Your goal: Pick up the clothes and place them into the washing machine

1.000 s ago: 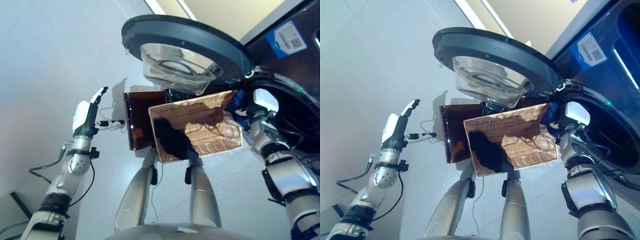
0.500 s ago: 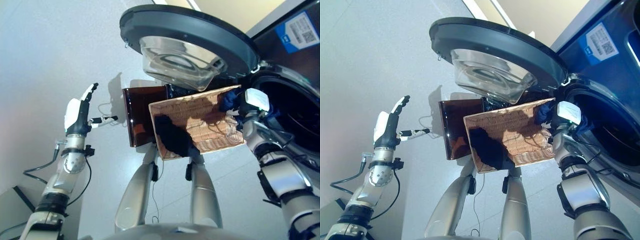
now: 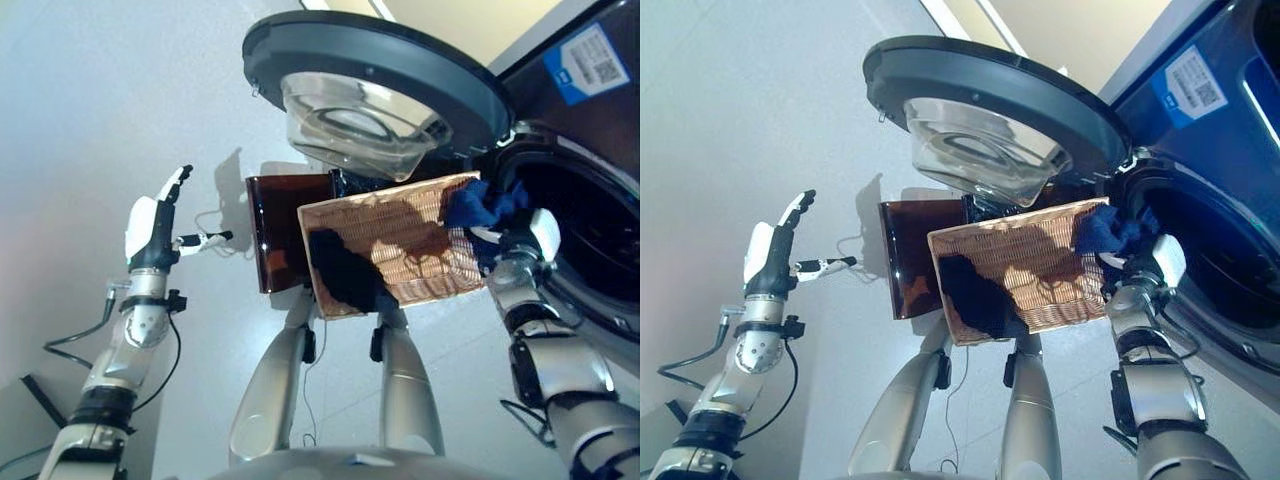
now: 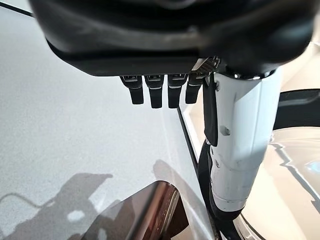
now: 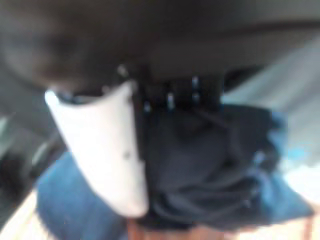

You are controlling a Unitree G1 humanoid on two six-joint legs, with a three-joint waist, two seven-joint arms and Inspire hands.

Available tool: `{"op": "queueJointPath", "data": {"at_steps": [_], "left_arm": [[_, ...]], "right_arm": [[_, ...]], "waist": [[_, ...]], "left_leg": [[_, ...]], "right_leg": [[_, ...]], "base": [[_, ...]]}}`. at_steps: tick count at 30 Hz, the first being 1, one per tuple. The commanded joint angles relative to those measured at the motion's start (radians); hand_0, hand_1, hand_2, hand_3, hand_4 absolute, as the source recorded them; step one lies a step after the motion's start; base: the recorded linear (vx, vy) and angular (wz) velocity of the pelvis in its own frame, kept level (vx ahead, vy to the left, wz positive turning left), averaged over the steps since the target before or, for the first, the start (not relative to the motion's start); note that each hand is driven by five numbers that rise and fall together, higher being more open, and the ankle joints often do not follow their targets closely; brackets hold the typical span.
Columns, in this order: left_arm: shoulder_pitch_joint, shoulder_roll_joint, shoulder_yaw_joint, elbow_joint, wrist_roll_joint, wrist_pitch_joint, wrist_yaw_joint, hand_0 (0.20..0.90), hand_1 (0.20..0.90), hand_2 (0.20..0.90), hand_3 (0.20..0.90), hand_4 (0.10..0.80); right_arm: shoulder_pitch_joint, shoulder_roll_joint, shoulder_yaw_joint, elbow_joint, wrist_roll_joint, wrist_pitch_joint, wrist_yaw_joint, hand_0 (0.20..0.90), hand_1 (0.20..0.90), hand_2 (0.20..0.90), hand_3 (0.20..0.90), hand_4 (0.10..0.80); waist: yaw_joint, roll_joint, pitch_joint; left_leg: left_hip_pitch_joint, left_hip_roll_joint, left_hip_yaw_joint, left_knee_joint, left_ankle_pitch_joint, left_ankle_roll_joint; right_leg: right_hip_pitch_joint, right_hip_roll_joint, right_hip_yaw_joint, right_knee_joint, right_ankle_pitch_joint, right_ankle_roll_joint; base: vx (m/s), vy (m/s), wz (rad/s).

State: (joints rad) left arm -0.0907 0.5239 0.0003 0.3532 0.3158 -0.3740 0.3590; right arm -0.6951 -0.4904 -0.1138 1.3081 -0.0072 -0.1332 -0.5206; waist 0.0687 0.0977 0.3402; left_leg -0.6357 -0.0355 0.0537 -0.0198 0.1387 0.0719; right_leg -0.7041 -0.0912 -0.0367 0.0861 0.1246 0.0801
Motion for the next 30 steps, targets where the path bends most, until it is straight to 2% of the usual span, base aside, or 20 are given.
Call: {"op": "queueJointPath", "data": {"at_steps": [1,7,8,10,12,14,15,21,30], "left_arm": [[0.065,0.045,0.099,-0.093,-0.032,-0.022,0.073,0.900,0.900,0.900,0.900,0.800],[0.051,0.040,0.065,-0.079,-0.037,-0.038,0.125,0.900,0.900,0.900,0.900,0.800],[0.049,0.041,0.064,-0.078,-0.037,-0.039,0.125,0.900,0.900,0.900,0.900,0.800],[0.044,0.042,0.050,-0.074,-0.044,-0.045,0.138,0.900,0.900,0.900,0.900,0.800],[0.039,0.040,0.043,-0.070,-0.048,-0.045,0.141,0.900,0.900,0.900,0.900,0.800],[0.039,0.036,0.040,-0.071,-0.061,-0.049,0.139,0.900,0.900,0.900,0.900,0.800],[0.037,0.037,0.039,-0.071,-0.061,-0.048,0.139,0.900,0.900,0.900,0.900,0.800],[0.031,0.032,0.039,-0.051,-0.098,-0.040,0.114,0.900,0.900,0.900,0.900,0.800],[0.032,0.028,0.045,-0.045,-0.120,-0.035,0.097,0.900,0.900,0.900,0.900,0.800]], "right_arm": [[0.095,-0.017,0.014,-0.044,0.174,-0.103,-0.078,0.200,0.200,0.200,0.200,0.300],[0.124,0.034,-0.111,-0.153,0.450,-0.274,-0.110,0.200,0.200,0.200,0.200,0.300],[0.124,0.033,-0.112,-0.150,0.454,-0.276,-0.106,0.200,0.200,0.200,0.200,0.300],[0.104,0.034,-0.171,-0.173,0.593,-0.359,-0.097,0.200,0.200,0.200,0.200,0.300],[0.099,0.038,-0.184,-0.177,0.633,-0.382,-0.088,0.200,0.200,0.200,0.200,0.300],[0.076,0.036,-0.252,-0.200,0.781,-0.446,-0.052,0.200,0.200,0.200,0.200,0.300],[0.076,0.034,-0.253,-0.197,0.789,-0.448,-0.044,0.200,0.200,0.200,0.200,0.300],[0.025,0.003,-0.354,-0.284,1.118,-0.558,0.095,0.200,0.200,0.200,0.200,0.300],[-0.035,-0.083,-0.371,-0.439,1.124,-0.642,0.068,0.200,0.200,0.200,0.200,0.300]], "waist": [[-0.007,-0.014,-0.078],[-0.016,-0.012,-0.076],[-0.015,-0.012,-0.077],[-0.014,-0.008,-0.078],[-0.013,-0.008,-0.079],[-0.012,-0.003,-0.083],[-0.012,-0.004,-0.082],[-0.012,-0.009,-0.099],[-0.014,-0.016,-0.114]], "left_leg": [[-0.068,-0.049,0.010,0.054,-0.083,-0.054],[-0.057,-0.046,0.008,0.048,-0.088,-0.054],[-0.059,-0.046,0.008,0.048,-0.086,-0.054],[-0.050,-0.044,0.004,0.045,-0.095,-0.054],[-0.055,-0.045,0.005,0.044,-0.088,-0.053],[-0.044,-0.043,0.004,0.039,-0.097,-0.054],[-0.047,-0.044,0.004,0.039,-0.091,-0.054],[-0.037,-0.043,0.006,0.029,-0.092,-0.056],[-0.034,-0.041,0.008,0.027,-0.095,-0.057]], "right_leg": [[-0.068,0.004,0.005,-0.043,0.042,0.002],[-0.056,0.005,0.007,-0.048,0.036,0.004],[-0.057,0.005,0.008,-0.048,0.037,0.004],[-0.051,0.008,0.008,-0.049,0.028,0.005],[-0.055,0.005,0.008,-0.051,0.033,0.005],[-0.046,0.008,0.008,-0.053,0.023,0.006],[-0.048,0.006,0.008,-0.053,0.028,0.005],[-0.045,0.008,0.009,-0.060,0.027,0.005],[-0.045,0.011,0.013,-0.061,0.028,0.004]], "base": [[0.022,-0.005,-0.05],[0.021,0.000,-0.04],[0.000,0.000,0.00],[0.022,0.001,-0.02],[0.000,0.000,0.00],[0.043,0.008,-0.01],[0.000,0.000,0.00],[0.029,-0.001,-0.01],[0.001,0.000,0.00]]}}
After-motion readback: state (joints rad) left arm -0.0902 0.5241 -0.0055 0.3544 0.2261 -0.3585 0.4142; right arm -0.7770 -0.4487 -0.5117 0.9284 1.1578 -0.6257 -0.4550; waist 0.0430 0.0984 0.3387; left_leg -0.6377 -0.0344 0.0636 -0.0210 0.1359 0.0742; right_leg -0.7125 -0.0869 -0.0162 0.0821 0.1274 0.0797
